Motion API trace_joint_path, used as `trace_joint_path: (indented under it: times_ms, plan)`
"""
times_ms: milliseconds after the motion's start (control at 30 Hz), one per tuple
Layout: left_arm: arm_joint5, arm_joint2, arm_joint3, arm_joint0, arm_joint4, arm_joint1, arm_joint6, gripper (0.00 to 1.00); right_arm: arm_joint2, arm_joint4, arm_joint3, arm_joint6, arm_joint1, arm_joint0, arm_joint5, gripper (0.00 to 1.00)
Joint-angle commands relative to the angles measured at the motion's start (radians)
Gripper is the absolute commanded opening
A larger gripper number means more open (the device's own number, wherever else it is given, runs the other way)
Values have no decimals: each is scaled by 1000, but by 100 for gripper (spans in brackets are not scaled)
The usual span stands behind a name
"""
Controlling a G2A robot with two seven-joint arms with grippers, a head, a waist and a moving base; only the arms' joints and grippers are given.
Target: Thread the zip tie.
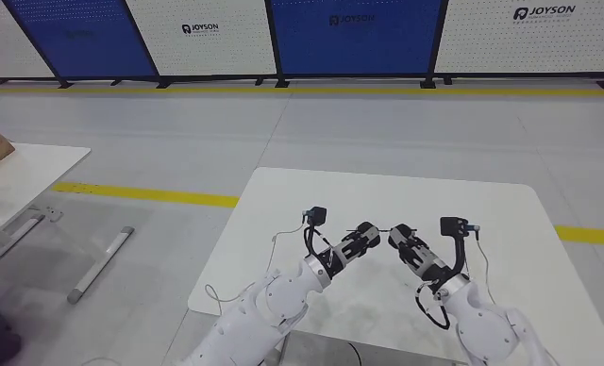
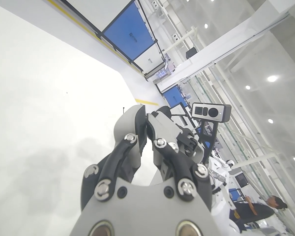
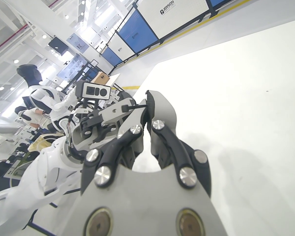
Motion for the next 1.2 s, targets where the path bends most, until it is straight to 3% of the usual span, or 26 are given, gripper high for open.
trace_joint_path:
  times_ms: [0, 433, 467, 533, 633, 667, 733, 767, 1167]
  plan:
    - [-3, -1, -3, 0, 6, 1, -5, 0, -2, -1, 0, 2, 0, 2, 2, 0]
    - [-23, -18, -22, 15, 1, 7, -33, 0, -9, 5, 1, 15, 0, 11, 12, 0]
    - [-22, -18, -23, 16, 1, 7, -33, 3, -9, 4, 0, 15, 0, 11, 13, 0]
    - [-21, -19, -24, 18, -1, 8, -33, 38, -9, 2, -1, 14, 1, 9, 14, 0]
    - [-19, -21, -26, 19, -3, 8, -35, 36, -9, -1, -4, 12, 1, 6, 14, 0]
    - [-19, -21, -26, 19, -2, 8, -35, 30, -8, -2, -4, 12, 2, 4, 13, 0]
    - [-17, -21, -26, 20, 0, 8, -34, 5, -7, -3, -6, 12, 2, 2, 13, 0]
    - [-16, -21, -26, 20, 0, 8, -33, 0, -6, -4, -7, 12, 3, 1, 13, 0]
    - [-10, -20, -32, 22, 10, 7, -9, 0, 5, -6, -11, 3, 5, -4, 13, 0]
